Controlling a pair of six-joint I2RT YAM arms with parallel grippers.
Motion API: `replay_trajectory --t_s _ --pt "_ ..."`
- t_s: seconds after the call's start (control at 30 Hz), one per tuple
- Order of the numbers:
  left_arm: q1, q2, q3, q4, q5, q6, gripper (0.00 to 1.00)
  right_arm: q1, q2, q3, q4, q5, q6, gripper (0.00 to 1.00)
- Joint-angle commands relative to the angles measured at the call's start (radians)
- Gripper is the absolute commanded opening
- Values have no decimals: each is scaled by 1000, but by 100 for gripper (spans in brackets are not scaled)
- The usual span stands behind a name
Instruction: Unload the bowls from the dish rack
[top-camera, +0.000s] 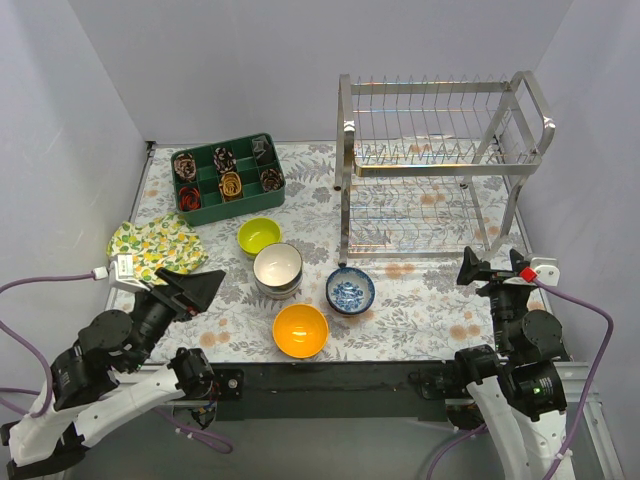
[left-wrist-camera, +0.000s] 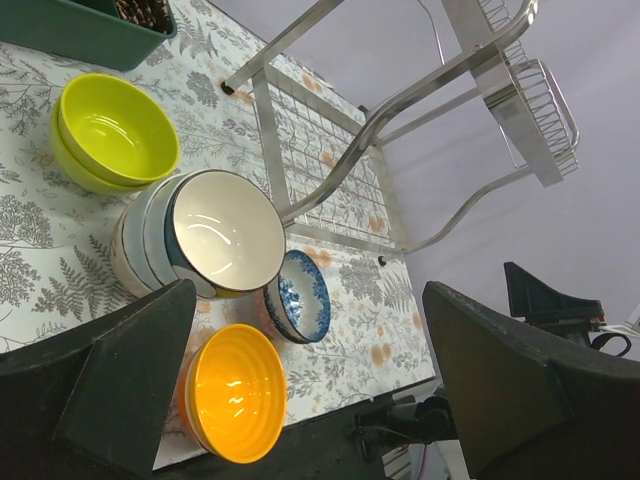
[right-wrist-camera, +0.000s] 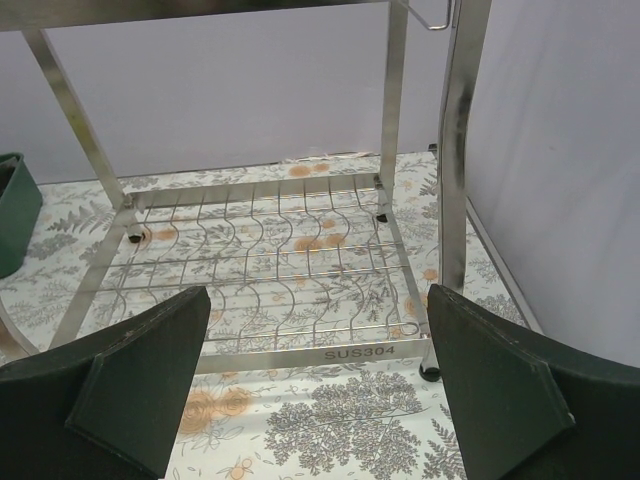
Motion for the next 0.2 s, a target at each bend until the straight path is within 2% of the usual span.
replay_trajectory --t_s 0.0,0.17 --pt "1 7 -19 21 -21 24 98 -1 -103 4 31 10 -9 98" --pt "1 12 -26 32 -18 29 98 -1 -102 1 34 4 -6 98"
